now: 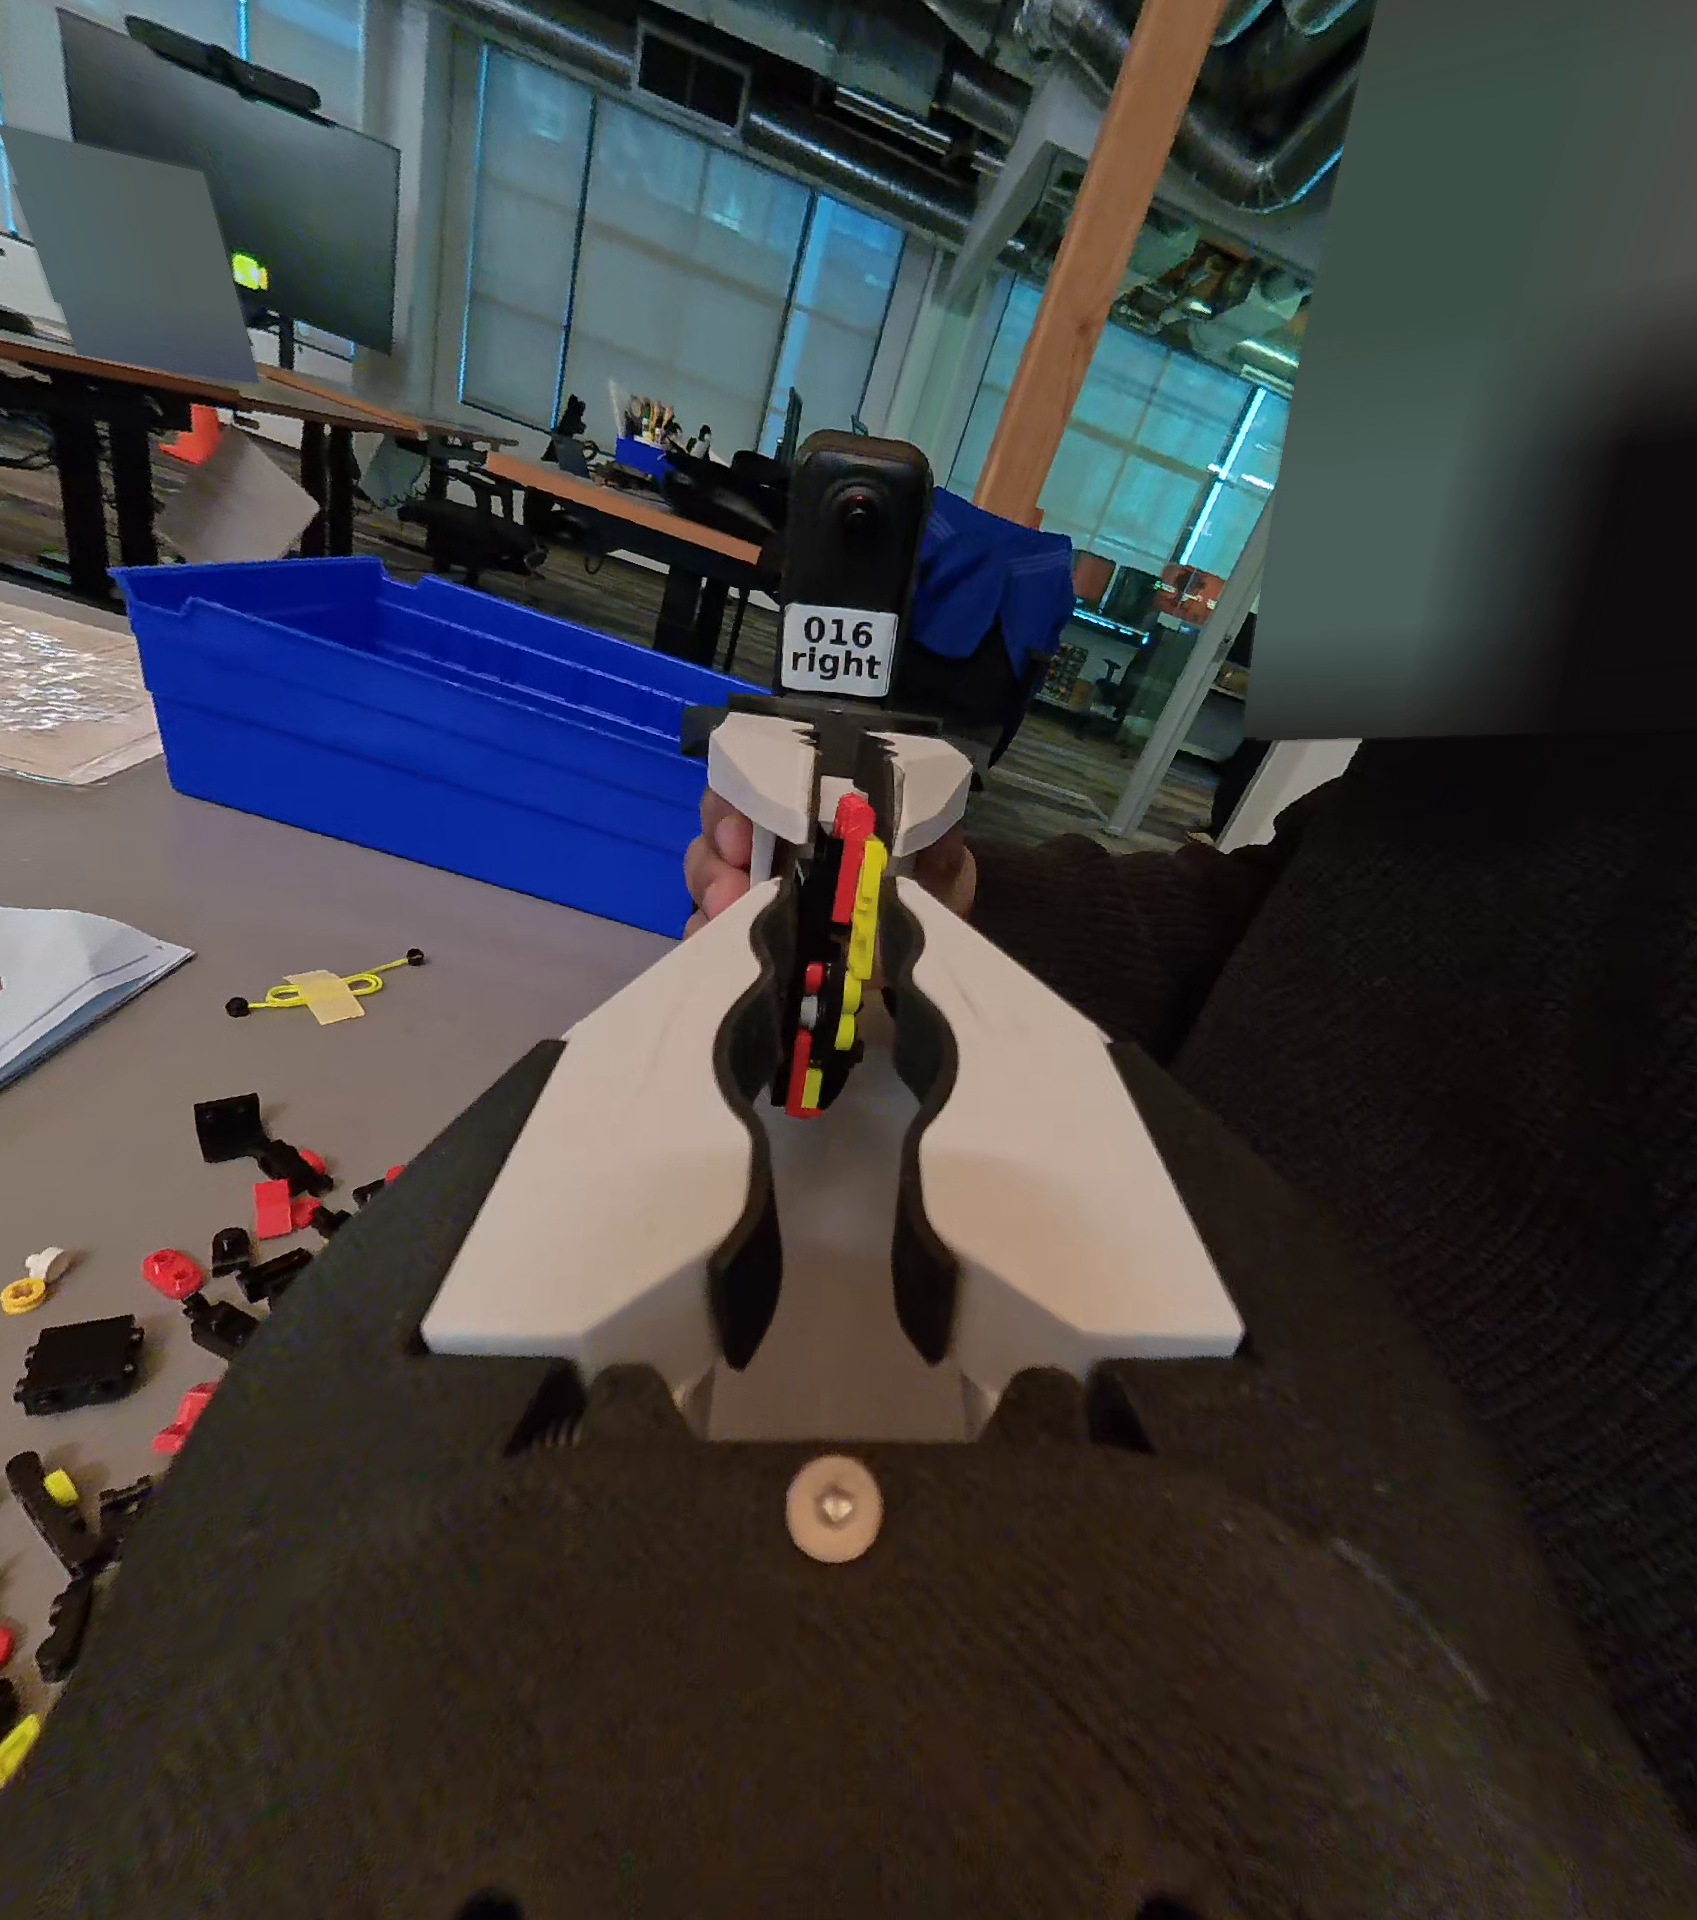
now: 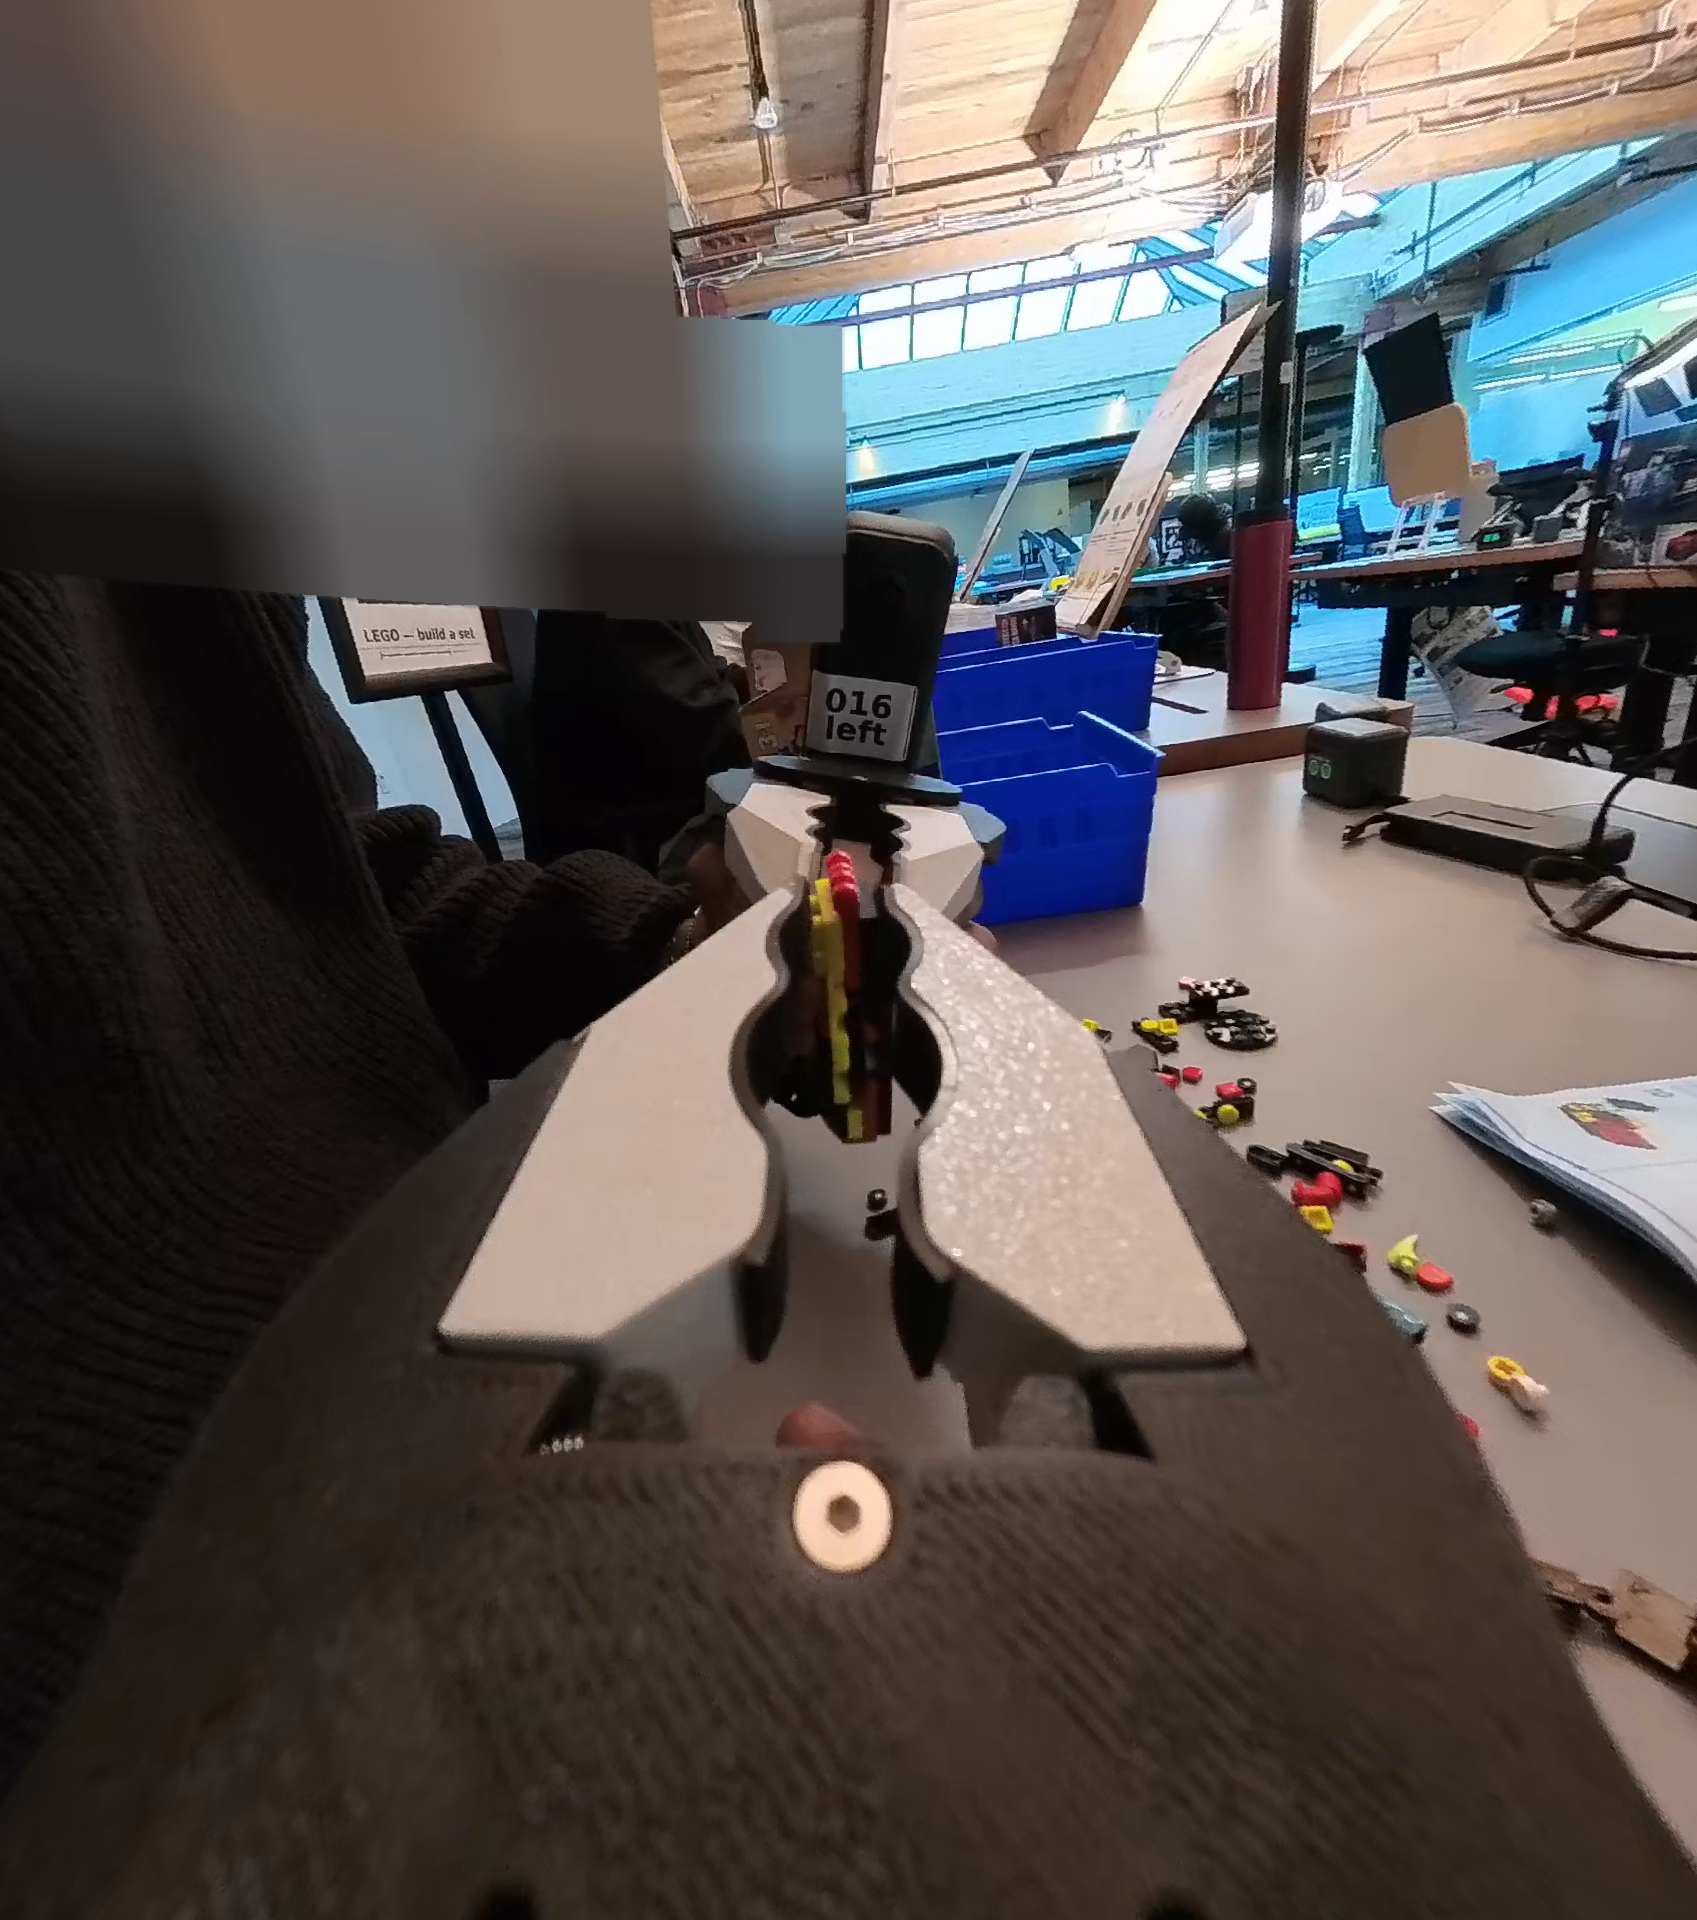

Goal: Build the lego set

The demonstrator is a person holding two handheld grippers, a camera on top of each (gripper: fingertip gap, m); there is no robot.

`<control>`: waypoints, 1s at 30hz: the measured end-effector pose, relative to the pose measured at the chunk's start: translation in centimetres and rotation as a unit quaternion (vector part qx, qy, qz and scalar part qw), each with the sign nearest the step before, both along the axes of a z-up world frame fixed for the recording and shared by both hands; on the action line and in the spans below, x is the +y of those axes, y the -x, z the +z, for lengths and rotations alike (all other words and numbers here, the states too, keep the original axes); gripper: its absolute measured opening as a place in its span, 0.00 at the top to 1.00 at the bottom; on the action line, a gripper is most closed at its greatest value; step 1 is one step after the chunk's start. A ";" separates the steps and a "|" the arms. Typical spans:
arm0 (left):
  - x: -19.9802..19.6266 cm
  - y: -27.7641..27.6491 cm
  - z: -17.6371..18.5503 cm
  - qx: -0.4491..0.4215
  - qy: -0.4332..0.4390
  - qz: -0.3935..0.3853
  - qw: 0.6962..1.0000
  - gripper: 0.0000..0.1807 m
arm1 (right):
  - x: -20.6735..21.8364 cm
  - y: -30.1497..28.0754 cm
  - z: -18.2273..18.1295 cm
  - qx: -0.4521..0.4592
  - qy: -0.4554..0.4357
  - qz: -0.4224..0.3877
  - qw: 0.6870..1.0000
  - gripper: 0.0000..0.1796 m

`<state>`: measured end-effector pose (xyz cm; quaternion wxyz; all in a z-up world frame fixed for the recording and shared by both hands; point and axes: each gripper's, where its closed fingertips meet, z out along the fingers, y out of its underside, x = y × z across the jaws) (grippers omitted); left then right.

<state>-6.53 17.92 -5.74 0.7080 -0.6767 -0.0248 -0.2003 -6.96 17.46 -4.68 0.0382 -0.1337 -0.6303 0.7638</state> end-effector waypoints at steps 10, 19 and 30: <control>0.4 1.2 -0.2 0.031 0.006 0.066 0.997 0.91 | 0.6 0.8 0.0 0.011 -0.014 -0.031 0.999 0.95; 0.1 0.8 -0.1 0.026 0.003 0.052 0.998 0.94 | 0.2 0.5 -0.3 0.002 -0.021 -0.019 1.000 0.95; 0.1 0.2 -0.2 0.009 0.005 0.025 1.000 0.94 | 0.1 0.1 -0.3 -0.027 -0.009 0.007 1.000 0.95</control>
